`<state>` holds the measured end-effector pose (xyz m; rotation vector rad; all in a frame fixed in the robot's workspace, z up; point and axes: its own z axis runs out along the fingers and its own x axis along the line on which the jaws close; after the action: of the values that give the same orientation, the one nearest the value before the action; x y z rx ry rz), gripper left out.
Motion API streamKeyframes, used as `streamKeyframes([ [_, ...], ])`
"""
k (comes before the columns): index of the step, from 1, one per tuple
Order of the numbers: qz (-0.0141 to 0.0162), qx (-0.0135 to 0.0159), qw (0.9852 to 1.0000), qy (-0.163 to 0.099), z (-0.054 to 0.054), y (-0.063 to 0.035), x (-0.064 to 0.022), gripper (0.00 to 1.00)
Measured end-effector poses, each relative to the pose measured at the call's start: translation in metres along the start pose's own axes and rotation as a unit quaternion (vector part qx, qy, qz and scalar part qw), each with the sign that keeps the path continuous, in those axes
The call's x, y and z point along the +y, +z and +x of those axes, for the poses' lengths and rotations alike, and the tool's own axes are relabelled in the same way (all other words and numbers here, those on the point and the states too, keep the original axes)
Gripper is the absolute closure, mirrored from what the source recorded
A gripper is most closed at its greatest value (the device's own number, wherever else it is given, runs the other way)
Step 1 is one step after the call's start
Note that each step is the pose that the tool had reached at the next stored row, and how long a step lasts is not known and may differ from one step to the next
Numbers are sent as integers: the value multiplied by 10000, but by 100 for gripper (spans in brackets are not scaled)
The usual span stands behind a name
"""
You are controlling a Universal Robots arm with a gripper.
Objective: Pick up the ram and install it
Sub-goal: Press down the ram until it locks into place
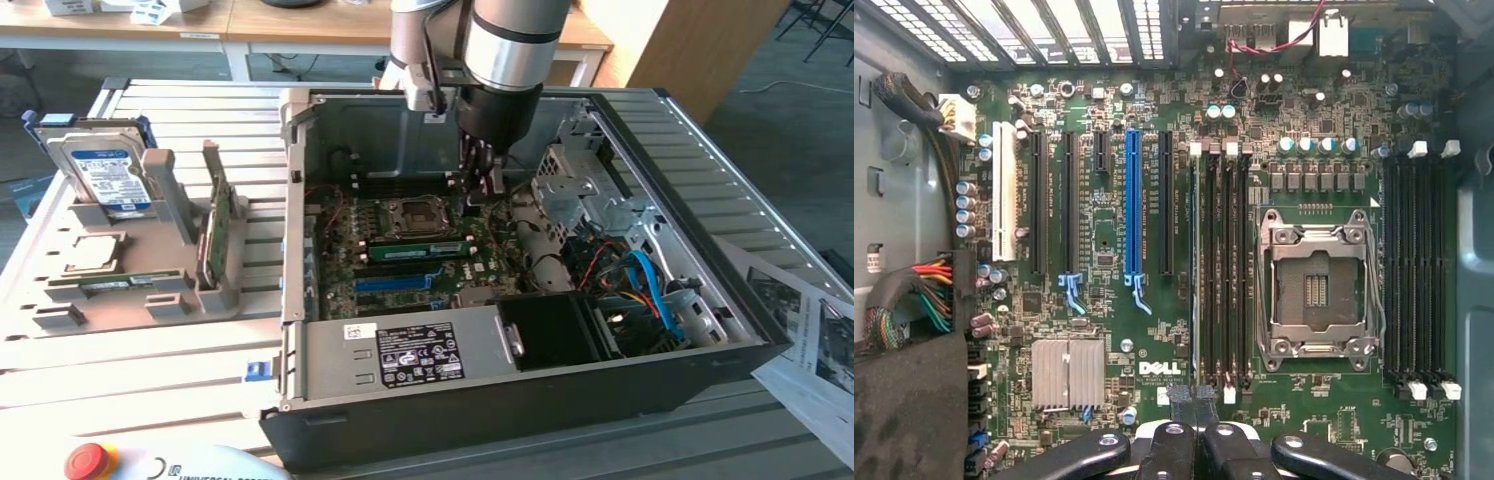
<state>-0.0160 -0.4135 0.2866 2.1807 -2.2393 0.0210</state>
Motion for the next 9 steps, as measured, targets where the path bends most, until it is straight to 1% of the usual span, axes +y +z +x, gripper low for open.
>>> streamKeyframes([
  [9, 0, -1, 10000, -1, -12, 5, -5, 89],
])
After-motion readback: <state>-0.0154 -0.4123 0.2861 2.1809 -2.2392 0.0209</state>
